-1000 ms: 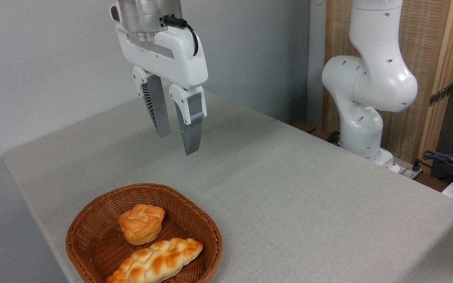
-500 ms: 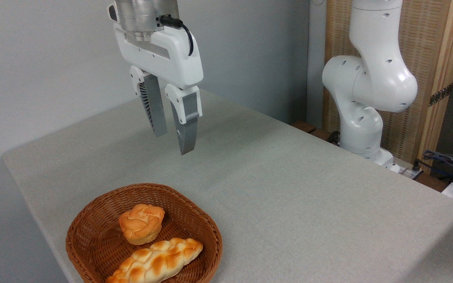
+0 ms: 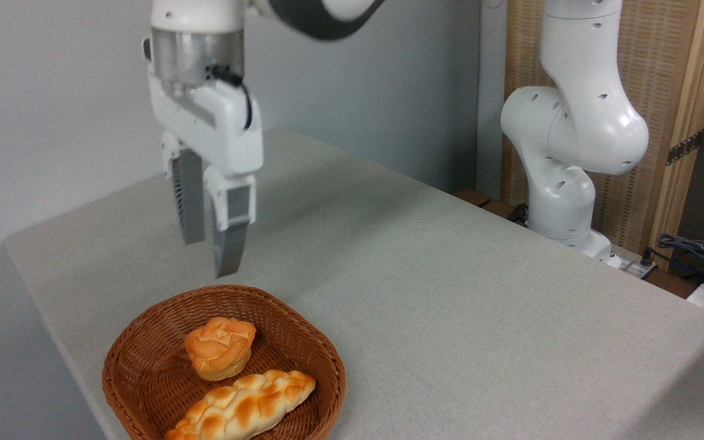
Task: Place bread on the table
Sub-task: 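Move the gripper over the round bun and lower toward it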
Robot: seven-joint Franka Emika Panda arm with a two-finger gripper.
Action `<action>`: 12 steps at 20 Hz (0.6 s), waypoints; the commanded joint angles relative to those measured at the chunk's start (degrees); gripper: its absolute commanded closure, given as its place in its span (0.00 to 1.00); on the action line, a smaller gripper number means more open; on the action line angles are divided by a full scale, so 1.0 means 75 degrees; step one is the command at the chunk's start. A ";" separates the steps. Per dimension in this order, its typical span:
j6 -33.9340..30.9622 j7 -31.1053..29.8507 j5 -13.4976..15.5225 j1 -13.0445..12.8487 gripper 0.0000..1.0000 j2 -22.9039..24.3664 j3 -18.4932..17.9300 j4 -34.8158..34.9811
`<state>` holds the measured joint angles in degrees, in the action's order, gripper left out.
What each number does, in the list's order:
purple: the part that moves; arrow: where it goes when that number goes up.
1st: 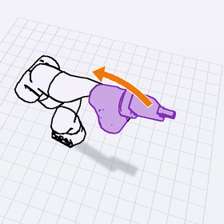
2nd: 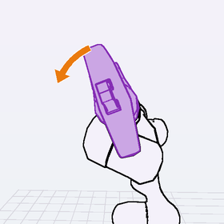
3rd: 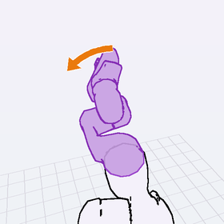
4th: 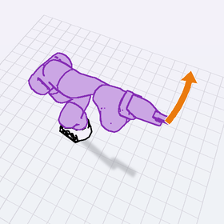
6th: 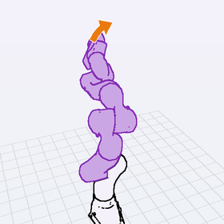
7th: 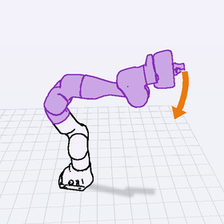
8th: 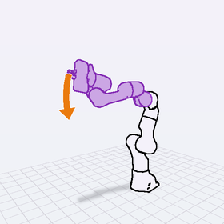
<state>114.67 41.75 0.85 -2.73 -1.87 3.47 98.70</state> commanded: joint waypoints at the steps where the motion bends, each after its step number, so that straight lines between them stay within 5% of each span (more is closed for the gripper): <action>1: 0.0859 -0.0024 -0.0078 -0.0022 0.00 -0.0184 0.0170 0.0375; 12: 0.2418 0.0128 -0.0090 -0.0022 0.00 -0.0934 0.0440 0.1126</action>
<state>131.26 42.00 0.84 -2.90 -8.21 6.84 106.60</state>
